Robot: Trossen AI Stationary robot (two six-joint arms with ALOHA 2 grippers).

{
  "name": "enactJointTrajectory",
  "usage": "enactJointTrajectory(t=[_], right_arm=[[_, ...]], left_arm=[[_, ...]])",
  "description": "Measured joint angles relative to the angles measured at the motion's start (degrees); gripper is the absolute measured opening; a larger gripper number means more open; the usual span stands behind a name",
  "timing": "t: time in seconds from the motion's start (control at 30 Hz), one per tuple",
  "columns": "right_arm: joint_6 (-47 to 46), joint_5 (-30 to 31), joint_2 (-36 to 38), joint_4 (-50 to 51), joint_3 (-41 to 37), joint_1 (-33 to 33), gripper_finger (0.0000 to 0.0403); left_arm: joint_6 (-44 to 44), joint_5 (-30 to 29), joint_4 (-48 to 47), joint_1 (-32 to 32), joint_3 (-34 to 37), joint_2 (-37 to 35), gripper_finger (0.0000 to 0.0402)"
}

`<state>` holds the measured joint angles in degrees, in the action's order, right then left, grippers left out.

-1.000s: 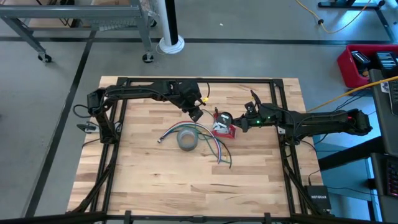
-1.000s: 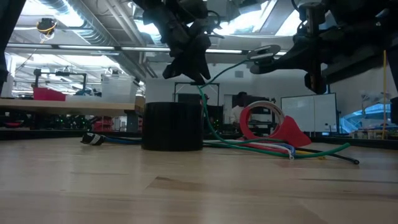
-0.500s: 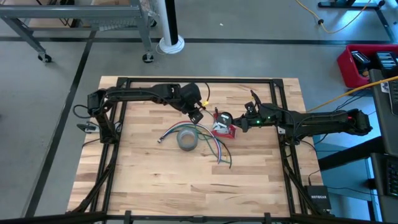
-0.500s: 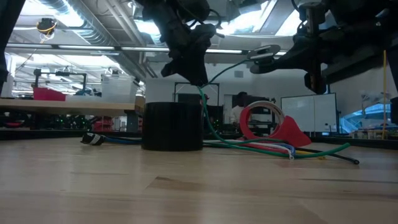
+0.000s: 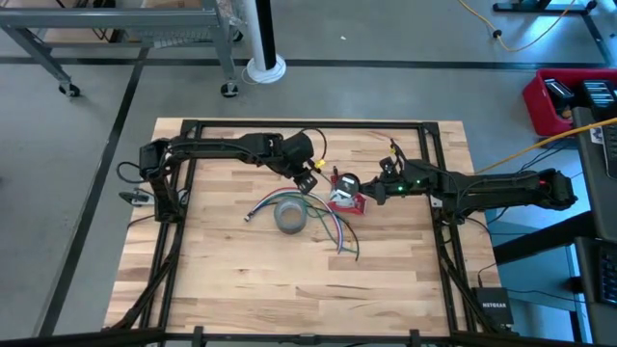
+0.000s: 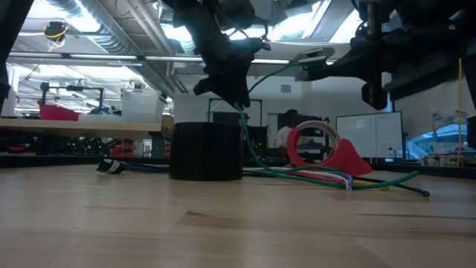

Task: Coil cords
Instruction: Coil the green wire into the spool

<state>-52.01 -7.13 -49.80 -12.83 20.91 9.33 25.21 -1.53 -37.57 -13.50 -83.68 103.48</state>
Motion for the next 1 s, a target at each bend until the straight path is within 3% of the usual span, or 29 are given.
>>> enactJointTrajectory(t=[0.27,0.67,1.0], right_arm=[[0.0,0.04,0.0,0.94,0.0,0.01,0.0003],[0.0,2.08,-1.57,1.17,0.0,0.02,0.0003],[-0.2,2.61,-11.94,-3.5,0.0,0.01,0.0003]], left_arm=[[0.31,-1.13,-3.81,0.03,0.0,-0.09,0.0009],[3.36,-2.13,0.39,-3.18,0.0,-0.11,0.0003],[13.46,9.72,1.05,-7.81,0.0,-0.12,0.0002]])
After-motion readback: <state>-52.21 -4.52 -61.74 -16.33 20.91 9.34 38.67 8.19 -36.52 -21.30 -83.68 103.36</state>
